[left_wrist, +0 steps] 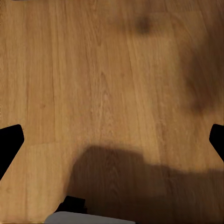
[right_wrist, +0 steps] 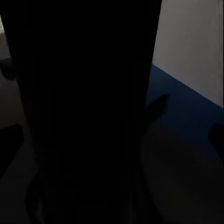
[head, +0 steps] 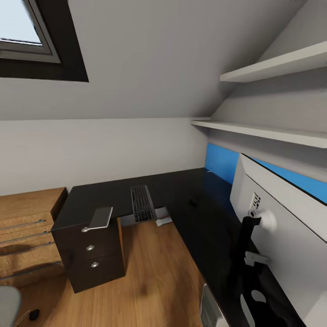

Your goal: In the bedroom, organize the workspace by keeping the computer under the desk, ensuring the monitor is on the desk, placing the keyboard on the desk next to the monitor, placing the mouse on the desk next to the keyboard, moving the folder from the swivel chair onto the desk next to the mouse, stacking the notebook on top of the folder with the pen on top of the notebook, and positioning the swivel chair next to the desk.

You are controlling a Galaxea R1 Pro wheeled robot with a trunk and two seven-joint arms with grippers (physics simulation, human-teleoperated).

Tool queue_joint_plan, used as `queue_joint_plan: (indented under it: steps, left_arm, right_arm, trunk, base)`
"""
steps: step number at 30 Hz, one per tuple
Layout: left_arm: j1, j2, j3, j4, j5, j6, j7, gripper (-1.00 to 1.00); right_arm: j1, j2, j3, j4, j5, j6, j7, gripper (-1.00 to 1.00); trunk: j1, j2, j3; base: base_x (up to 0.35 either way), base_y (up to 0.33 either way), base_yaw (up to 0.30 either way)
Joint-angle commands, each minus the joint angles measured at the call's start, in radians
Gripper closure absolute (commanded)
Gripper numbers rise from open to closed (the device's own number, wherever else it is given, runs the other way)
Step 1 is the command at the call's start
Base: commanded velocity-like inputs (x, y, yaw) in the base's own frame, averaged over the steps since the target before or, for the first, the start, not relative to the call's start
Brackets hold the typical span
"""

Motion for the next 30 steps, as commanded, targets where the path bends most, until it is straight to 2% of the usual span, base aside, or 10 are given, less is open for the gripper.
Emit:
queue_joint_plan:
  steps: [1,21,27,30]
  left_arm:
    - [0.000,-0.001,0.002,-0.002,0.002,-0.001,0.000,-1.00]
    - [0.000,-0.001,0.003,-0.002,0.002,-0.001,0.000,-1.00]
    - [0.000,-0.001,0.003,-0.002,0.002,-0.001,-0.001,-1.00]
    - [0.000,-0.001,0.004,-0.002,0.002,-0.001,-0.001,-1.00]
  right_arm:
    - [-0.001,0.001,-0.006,0.001,0.007,-0.003,-0.004,-1.00]
    - [-0.001,0.000,-0.007,-0.001,0.007,-0.003,-0.004,-1.00]
    - [-0.001,-0.013,-0.009,-0.003,0.005,-0.002,-0.004,-1.00]
    - [-0.001,-0.028,-0.011,-0.004,0.003,-0.001,-0.004,-1.00]
  trunk:
    - [0.000,-0.001,-0.001]
    - [0.000,-0.001,-0.001]
    - [0.000,-0.001,-0.001]
    - [0.000,-0.001,-0.001]
  base:
    - [-0.214,0.000,0.000]
    - [-0.174,0.000,0.000]
    - [-0.020,0.000,0.000]
    - [-0.005,0.000,0.000]
